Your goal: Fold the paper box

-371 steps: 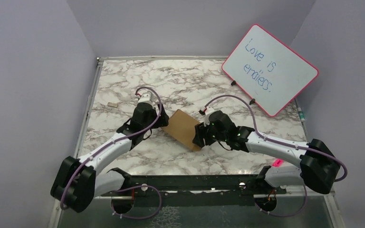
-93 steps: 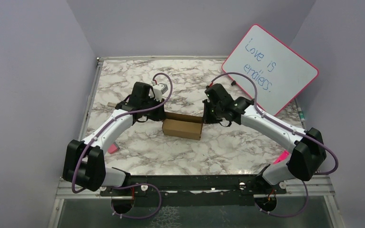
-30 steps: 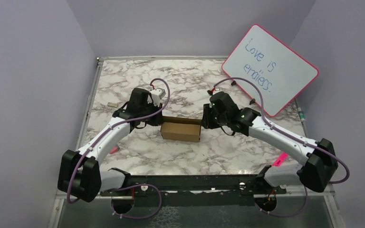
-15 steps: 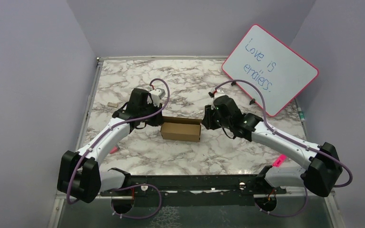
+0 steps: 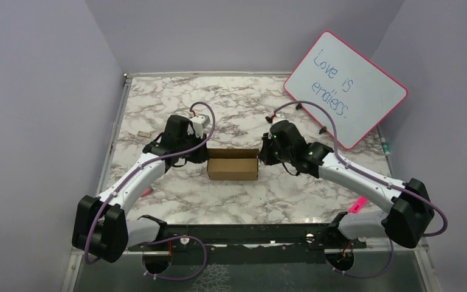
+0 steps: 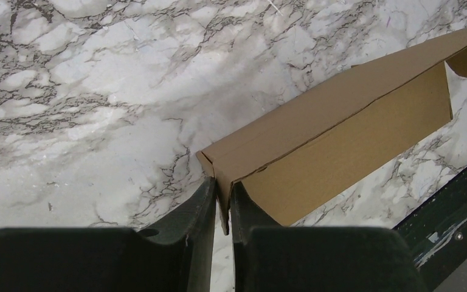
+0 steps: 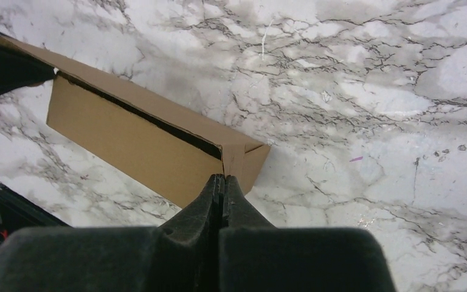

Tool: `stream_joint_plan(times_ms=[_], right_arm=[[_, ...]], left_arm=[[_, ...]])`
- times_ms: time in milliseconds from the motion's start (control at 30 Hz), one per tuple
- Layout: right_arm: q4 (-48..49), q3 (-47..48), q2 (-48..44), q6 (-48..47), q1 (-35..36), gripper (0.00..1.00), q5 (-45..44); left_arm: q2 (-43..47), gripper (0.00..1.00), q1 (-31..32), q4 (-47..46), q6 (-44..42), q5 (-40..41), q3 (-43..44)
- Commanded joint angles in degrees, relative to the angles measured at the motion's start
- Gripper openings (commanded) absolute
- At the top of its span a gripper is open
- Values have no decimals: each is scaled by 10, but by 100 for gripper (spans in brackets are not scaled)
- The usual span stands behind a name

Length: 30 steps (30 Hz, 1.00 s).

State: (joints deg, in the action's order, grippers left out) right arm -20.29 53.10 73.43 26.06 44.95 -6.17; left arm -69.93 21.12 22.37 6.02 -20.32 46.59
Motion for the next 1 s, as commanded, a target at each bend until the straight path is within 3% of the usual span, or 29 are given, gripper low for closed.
stream_joint_plan(times_ms=[0,467,967], right_arm=[[-39,43,19,54,2,1,3],[-118,111,60,151,2,1,12],[-102,97,77,194,2,1,25]], left_arm=[[20,15,3,-12,15,-7,-17],[35,15,9,-23,29,12,-30],[40,15,11,-27,36,13,-31]])
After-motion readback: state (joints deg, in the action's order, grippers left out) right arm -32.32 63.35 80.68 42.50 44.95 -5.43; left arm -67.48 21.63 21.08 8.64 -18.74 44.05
